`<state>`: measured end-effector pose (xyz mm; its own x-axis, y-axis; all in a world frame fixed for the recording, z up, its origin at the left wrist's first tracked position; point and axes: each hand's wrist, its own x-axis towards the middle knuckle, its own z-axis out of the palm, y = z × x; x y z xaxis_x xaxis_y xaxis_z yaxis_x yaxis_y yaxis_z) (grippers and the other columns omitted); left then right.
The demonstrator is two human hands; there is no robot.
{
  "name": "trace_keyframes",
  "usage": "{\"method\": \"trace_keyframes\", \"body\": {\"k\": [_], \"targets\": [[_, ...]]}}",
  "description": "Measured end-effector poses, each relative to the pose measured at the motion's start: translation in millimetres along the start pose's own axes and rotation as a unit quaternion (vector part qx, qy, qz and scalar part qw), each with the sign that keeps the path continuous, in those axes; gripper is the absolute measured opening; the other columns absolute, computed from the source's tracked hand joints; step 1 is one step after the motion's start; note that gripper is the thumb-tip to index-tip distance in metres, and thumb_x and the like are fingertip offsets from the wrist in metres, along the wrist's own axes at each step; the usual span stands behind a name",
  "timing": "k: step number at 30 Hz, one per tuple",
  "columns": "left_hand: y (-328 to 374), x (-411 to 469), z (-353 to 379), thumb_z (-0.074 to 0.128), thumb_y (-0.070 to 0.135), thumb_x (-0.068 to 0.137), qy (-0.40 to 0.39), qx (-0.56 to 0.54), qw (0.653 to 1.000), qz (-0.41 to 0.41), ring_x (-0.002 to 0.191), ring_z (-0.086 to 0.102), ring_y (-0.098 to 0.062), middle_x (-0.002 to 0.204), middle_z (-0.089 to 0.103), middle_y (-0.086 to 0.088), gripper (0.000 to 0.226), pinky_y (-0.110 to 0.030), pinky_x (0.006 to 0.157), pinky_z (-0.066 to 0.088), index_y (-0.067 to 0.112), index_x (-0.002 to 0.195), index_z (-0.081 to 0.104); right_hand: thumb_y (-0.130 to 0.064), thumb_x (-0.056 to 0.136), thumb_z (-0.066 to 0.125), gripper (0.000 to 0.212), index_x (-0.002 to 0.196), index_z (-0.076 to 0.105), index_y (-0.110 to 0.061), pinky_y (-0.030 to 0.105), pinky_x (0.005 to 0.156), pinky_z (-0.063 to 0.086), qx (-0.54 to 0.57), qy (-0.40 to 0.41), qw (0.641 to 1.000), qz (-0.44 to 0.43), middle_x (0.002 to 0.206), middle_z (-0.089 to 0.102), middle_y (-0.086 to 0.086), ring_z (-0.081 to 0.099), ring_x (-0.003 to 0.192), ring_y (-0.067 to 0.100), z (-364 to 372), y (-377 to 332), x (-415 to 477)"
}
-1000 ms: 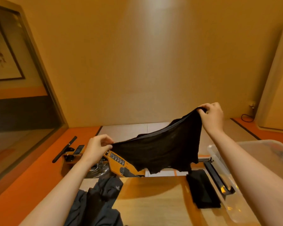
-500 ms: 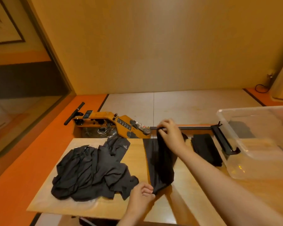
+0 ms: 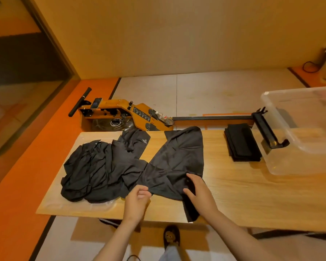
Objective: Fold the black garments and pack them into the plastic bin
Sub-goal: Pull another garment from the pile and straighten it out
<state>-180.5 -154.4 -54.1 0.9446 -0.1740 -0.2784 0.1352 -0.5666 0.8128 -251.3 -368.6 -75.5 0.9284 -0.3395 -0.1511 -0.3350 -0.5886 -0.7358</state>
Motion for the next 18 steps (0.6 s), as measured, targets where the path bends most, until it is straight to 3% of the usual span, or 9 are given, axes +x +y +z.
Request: {"method": "trace_keyframes", "body": {"k": [3, 6, 8, 11, 15, 18], "targets": [[10, 25, 4, 0.066, 0.005, 0.088, 0.015, 0.047, 0.998, 0.039, 0.077, 0.057, -0.015, 0.083, 0.059, -0.002, 0.013, -0.012, 0.068, 0.045, 0.016, 0.094, 0.061, -0.039, 0.085, 0.068, 0.065, 0.140, 0.042, -0.015, 0.028, 0.102, 0.040, -0.059, 0.064, 0.994, 0.066, 0.133, 0.049, 0.003, 0.044, 0.123, 0.017, 5, 26, -17], [13, 55, 9, 0.065, 0.016, 0.091, 0.023, 0.134, 0.988, 0.080, 0.107, 0.053, -0.018, 0.111, 0.055, -0.003, 0.028, -0.029, 0.093, 0.046, 0.012, 0.118, 0.059, -0.052, 0.072, 0.076, 0.069, 0.123, 0.056, -0.009, 0.033, 0.082, 0.047, -0.141, 0.079, 0.978, 0.130, 0.110, 0.058, 0.009, 0.051, 0.104, 0.025, 17, 36, -28], [11, 72, 11, 0.061, 0.024, 0.094, 0.003, 0.196, 0.979, 0.065, 0.125, 0.043, -0.023, 0.130, 0.050, -0.006, 0.044, -0.037, 0.105, 0.038, 0.010, 0.134, 0.049, -0.052, 0.067, 0.080, 0.068, 0.114, 0.061, -0.007, 0.035, 0.075, 0.047, -0.169, 0.076, 0.971, 0.151, 0.100, 0.060, 0.009, 0.055, 0.096, 0.027, 26, 35, -32], [2, 86, 12, 0.055, 0.032, 0.097, -0.013, 0.283, 0.959, -0.007, 0.133, 0.034, -0.029, 0.142, 0.043, -0.011, 0.055, -0.041, 0.106, 0.036, 0.009, 0.144, 0.037, -0.053, 0.076, 0.072, 0.056, 0.114, 0.056, -0.016, 0.031, 0.080, 0.045, -0.174, 0.060, 0.969, 0.167, 0.106, 0.058, 0.003, 0.053, 0.103, 0.022, 32, 28, -34], [-10, 92, 11, 0.054, 0.034, 0.097, 0.000, 0.341, 0.940, -0.016, 0.119, 0.043, -0.030, 0.121, 0.054, -0.009, 0.034, -0.042, 0.093, 0.042, 0.014, 0.125, 0.051, -0.037, 0.091, 0.058, 0.021, 0.097, 0.040, -0.029, 0.024, 0.073, 0.041, -0.149, 0.039, 0.969, 0.191, 0.103, 0.055, -0.005, 0.051, 0.100, 0.014, 28, 21, -33], [-11, 100, 9, 0.057, 0.028, 0.096, 0.003, 0.256, 0.967, -0.006, 0.088, 0.053, -0.030, 0.087, 0.058, -0.011, 0.022, -0.042, 0.070, 0.042, 0.007, 0.099, 0.055, -0.018, 0.093, 0.053, 0.011, 0.093, 0.046, -0.026, 0.027, 0.067, 0.045, -0.069, 0.085, 0.973, 0.205, 0.096, 0.055, -0.004, 0.053, 0.084, 0.013, 21, 26, -30]]}}
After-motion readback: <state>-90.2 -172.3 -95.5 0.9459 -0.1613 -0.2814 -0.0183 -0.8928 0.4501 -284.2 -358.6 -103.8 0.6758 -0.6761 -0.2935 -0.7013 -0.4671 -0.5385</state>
